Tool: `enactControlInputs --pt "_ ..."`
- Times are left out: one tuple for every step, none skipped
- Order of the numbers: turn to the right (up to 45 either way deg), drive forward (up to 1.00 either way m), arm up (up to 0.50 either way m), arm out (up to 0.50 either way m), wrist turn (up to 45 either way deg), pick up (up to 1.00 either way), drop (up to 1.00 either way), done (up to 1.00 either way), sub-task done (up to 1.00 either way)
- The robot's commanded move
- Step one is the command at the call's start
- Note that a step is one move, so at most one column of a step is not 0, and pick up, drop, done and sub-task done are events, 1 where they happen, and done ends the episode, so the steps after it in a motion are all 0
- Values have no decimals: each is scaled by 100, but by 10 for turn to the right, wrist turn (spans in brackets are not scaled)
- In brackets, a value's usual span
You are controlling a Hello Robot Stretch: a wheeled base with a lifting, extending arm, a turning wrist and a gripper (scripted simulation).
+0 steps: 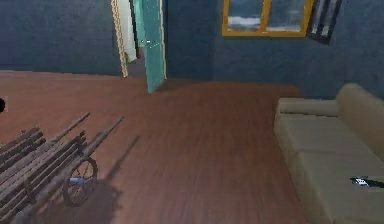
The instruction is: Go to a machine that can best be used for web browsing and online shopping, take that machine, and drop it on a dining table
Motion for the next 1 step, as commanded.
enactControlInputs --pt "0 20 0 0 0 0 0 0 0"
